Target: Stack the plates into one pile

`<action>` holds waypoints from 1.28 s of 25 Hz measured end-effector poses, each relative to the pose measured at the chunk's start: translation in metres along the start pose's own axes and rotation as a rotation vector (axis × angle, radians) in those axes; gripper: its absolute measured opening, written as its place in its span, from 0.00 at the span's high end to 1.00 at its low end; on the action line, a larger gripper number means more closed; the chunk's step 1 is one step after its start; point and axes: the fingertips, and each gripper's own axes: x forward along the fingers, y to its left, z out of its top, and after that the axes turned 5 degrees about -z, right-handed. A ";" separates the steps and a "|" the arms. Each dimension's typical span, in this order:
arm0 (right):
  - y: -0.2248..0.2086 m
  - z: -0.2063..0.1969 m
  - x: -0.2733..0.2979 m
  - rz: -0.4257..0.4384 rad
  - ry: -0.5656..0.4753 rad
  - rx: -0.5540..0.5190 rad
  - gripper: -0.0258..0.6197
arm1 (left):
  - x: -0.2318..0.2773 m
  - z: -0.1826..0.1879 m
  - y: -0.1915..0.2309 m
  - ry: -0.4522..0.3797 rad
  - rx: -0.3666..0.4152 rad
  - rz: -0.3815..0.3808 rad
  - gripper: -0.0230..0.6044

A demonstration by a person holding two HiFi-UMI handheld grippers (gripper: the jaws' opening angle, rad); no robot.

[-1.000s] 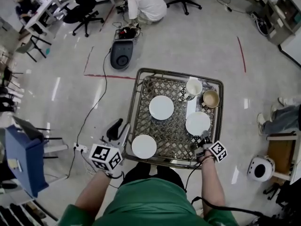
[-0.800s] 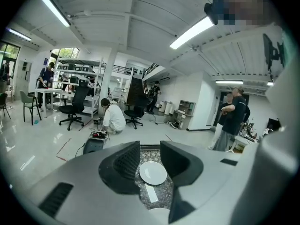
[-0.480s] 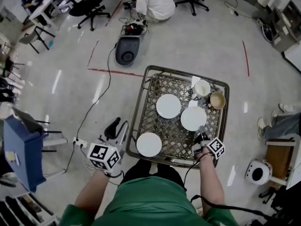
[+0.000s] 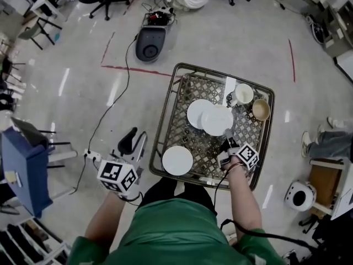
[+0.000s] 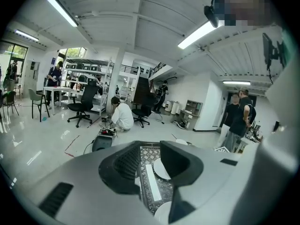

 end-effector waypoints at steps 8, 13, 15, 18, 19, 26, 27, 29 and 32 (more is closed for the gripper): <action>0.010 -0.028 0.047 0.008 0.077 -0.025 0.92 | 0.003 -0.005 0.015 0.029 0.000 -0.002 0.73; 0.009 -0.038 0.068 0.015 0.101 -0.013 0.92 | 0.008 -0.011 0.007 0.054 0.002 -0.034 0.73; 0.005 -0.040 0.071 -0.007 0.105 -0.012 0.92 | 0.009 -0.014 0.008 0.062 0.005 -0.039 0.73; -0.003 -0.041 0.075 -0.072 0.102 -0.034 0.92 | 0.008 -0.016 0.016 0.067 -0.001 -0.032 0.73; -0.006 -0.041 0.076 -0.100 0.104 -0.048 0.91 | 0.007 -0.016 0.018 0.067 -0.003 -0.029 0.73; -0.022 -0.045 0.081 -0.227 0.160 -0.145 0.91 | 0.008 -0.022 0.019 0.073 -0.009 -0.024 0.73; -0.025 -0.047 0.082 -0.244 0.173 -0.161 0.91 | 0.008 -0.022 0.019 0.074 -0.010 -0.023 0.73; -0.027 -0.050 0.083 -0.268 0.203 -0.196 0.89 | 0.008 -0.024 0.018 0.078 -0.012 -0.022 0.73; -0.025 -0.054 0.085 -0.270 0.246 -0.257 0.88 | 0.007 -0.027 0.020 0.086 -0.016 -0.024 0.73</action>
